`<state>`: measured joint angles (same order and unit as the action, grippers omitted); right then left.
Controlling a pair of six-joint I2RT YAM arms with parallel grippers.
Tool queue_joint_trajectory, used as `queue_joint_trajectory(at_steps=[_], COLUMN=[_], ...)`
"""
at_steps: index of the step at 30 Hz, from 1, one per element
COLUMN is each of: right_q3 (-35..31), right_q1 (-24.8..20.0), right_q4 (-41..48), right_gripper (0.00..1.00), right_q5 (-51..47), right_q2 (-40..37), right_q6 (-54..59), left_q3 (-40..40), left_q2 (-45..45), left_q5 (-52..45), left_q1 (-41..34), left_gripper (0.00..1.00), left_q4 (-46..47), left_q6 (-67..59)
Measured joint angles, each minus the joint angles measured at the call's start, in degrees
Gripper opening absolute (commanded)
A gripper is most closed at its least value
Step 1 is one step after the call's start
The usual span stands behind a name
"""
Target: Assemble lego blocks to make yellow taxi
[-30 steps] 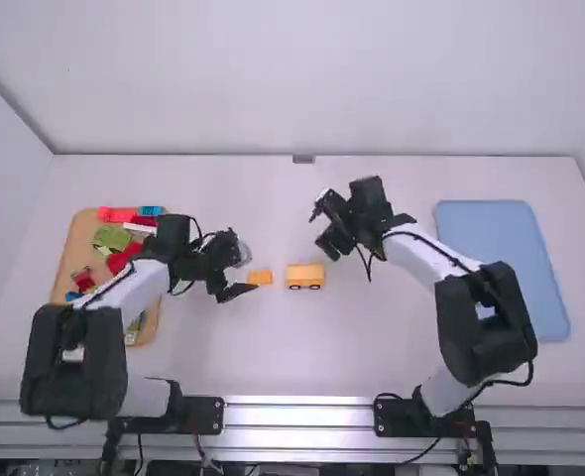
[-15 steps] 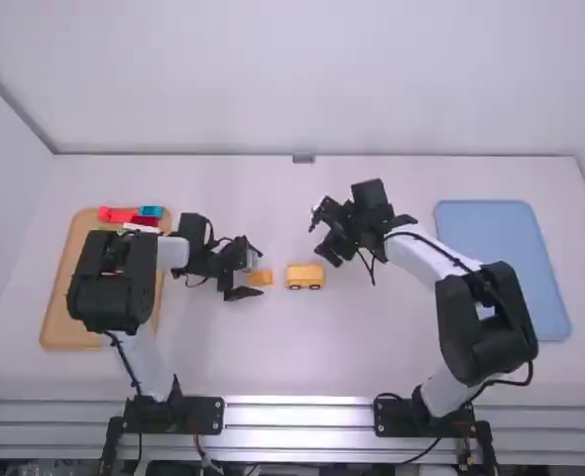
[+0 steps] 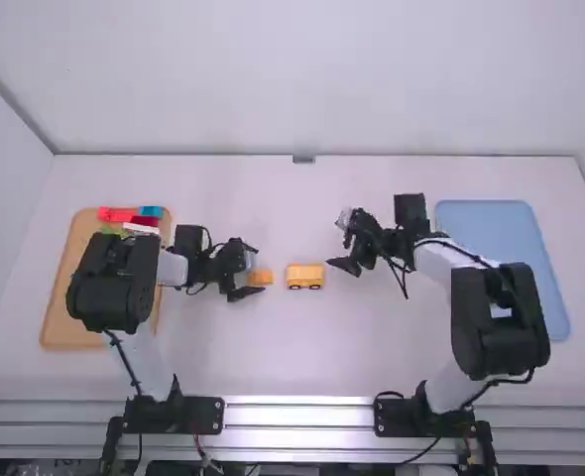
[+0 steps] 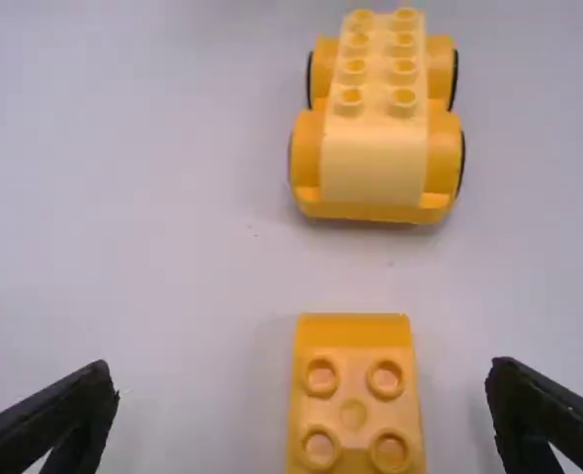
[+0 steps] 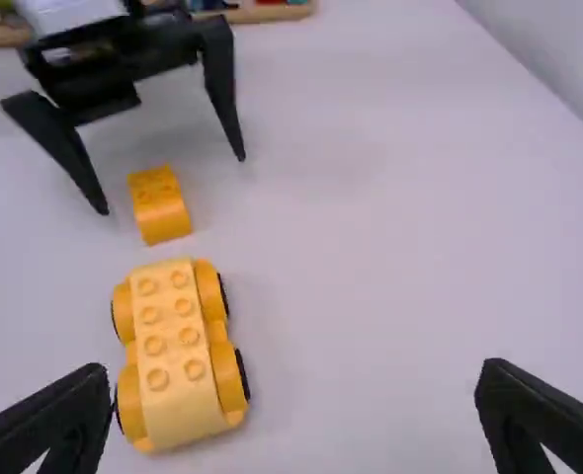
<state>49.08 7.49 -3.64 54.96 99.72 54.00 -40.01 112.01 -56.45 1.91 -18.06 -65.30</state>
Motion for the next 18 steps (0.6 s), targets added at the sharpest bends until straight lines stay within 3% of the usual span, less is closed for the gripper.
queue_joint_trajectory(at_steps=[5,11,18], right_q3=[-2.08,-2.23,-2.23], right_q1=[0.0,0.0,0.22], right_q4=[-6.14,-6.49,-6.78], right_gripper=[0.98,0.98,0.98], right_q5=[2.49,3.23,3.3], right_q2=[0.0,0.0,0.0], right_q6=[-2.84,-4.57,-4.52], left_q3=[-0.15,-0.15,-0.13], left_q2=[3.02,3.1,3.13], left_q5=[-3.04,-4.42,-3.91], left_q1=[1.62,1.62,1.57], left_gripper=[1.0,0.9,0.6], left_q4=[3.91,4.9,4.07], left_q6=[0.13,-4.9,-6.23])
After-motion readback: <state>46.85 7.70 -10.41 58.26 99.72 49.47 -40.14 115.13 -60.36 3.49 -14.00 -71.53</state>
